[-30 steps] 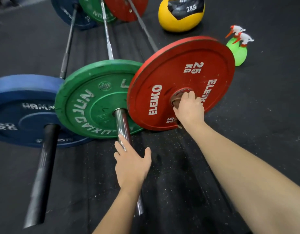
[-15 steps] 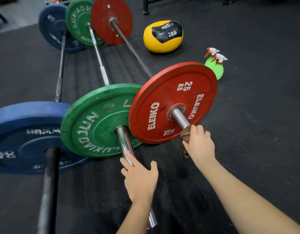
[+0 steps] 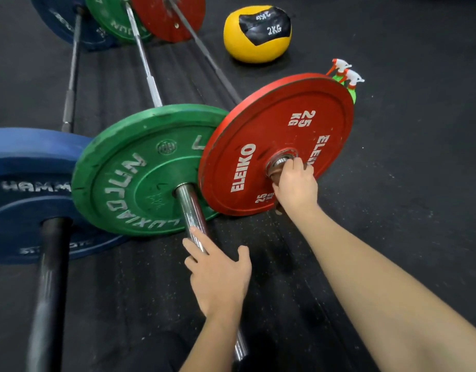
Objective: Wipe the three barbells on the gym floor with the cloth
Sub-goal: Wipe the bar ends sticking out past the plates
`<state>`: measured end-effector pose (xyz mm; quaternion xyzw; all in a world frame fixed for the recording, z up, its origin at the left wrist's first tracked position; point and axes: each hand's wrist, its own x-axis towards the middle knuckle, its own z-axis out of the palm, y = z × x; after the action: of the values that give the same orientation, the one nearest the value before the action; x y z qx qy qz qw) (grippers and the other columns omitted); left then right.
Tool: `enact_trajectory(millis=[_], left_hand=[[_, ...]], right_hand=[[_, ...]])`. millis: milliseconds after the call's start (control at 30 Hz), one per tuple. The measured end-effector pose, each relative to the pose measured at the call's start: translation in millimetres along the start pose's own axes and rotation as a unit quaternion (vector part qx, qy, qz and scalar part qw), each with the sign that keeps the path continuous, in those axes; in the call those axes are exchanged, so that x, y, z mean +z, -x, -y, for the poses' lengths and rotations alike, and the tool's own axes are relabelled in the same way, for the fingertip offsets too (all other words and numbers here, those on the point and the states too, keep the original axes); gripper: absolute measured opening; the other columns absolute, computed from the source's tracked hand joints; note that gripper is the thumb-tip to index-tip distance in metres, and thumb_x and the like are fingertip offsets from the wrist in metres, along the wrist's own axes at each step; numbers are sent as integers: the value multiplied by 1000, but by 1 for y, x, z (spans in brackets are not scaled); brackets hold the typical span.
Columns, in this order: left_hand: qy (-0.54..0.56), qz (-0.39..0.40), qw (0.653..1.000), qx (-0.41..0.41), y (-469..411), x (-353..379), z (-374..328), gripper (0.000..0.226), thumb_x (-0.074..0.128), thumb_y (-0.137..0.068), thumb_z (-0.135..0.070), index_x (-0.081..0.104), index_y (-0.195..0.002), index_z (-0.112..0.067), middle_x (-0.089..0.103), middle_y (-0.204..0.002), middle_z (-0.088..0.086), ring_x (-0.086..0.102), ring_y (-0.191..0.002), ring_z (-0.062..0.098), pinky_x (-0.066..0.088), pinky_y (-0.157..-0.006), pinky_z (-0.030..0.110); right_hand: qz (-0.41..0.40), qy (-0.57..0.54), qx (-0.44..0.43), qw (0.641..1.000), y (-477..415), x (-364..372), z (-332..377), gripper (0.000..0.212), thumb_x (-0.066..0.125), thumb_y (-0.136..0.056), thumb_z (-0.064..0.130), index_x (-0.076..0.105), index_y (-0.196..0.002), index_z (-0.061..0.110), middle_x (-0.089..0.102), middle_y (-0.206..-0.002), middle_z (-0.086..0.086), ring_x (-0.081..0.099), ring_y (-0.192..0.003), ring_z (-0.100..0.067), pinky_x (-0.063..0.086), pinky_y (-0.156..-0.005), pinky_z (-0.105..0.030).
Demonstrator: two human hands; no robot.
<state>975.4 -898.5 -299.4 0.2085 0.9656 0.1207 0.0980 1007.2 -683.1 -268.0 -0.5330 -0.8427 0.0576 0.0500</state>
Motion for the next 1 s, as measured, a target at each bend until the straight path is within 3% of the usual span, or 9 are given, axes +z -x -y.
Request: enact_trajectory(millis=[167, 400, 567, 667, 733, 867, 1000], left_hand=[[13, 5, 1000, -1, 2, -3, 2, 108, 46, -90, -65, -16, -160, -11, 8, -167, 19, 37, -132, 36, 52, -93, 45], [21, 11, 1000, 1, 5, -10, 0, 107, 48, -91, -63, -12, -161, -9, 10, -166, 20, 38, -129, 37, 51, -90, 46], [21, 13, 1000, -1, 6, -10, -2, 107, 48, -92, -63, -13, -161, -9, 10, -166, 20, 38, -129, 38, 50, -90, 46], [19, 7, 1000, 0, 4, -8, -2, 107, 49, -91, -62, -12, -161, -8, 11, -166, 22, 39, -129, 39, 50, -89, 46], [16, 7, 1000, 0, 4, -6, -2, 107, 49, -91, -62, -12, -161, -8, 12, -165, 22, 39, -129, 39, 50, -89, 46], [9, 2, 1000, -1, 2, -3, -3, 107, 49, -91, -62, -11, -161, -8, 13, -165, 22, 39, -128, 39, 50, -88, 47], [14, 10, 1000, -7, 3, -4, -3, 107, 50, -91, -62, -11, -161, -8, 13, -165, 22, 38, -129, 39, 49, -90, 48]], right_hand=[[41, -24, -17, 999, 5, -9, -11, 68, 73, -91, 38, 43, -145, 10, 48, -142, -13, 52, -126, -37, 51, -100, -43], [57, -74, -6, 996, 101, -23, -83, 70, 75, -88, 39, 46, -147, 16, 54, -131, -5, 61, -104, -26, 52, -86, -35], [38, 52, -20, 998, 119, -11, -84, 66, 76, -87, 41, 51, -139, 8, 58, -123, -9, 63, -96, -26, 57, -74, -33], [45, 158, -14, 986, 100, -1, -55, 50, 74, -89, 21, 52, -126, -6, 56, -113, -20, 62, -88, -32, 61, -61, -42], [47, 181, -15, 982, 79, 0, -36, 51, 71, -88, 11, 49, -128, -12, 52, -116, -27, 62, -91, -39, 61, -59, -50], [43, 101, -3, 994, 36, 0, -11, 57, 73, -88, 11, 47, -135, -7, 52, -123, -23, 59, -104, -40, 61, -73, -56], [45, 30, -27, 998, 32, -4, -23, 71, 75, -90, 27, 39, -146, 3, 49, -134, -15, 56, -113, -35, 57, -90, -46]])
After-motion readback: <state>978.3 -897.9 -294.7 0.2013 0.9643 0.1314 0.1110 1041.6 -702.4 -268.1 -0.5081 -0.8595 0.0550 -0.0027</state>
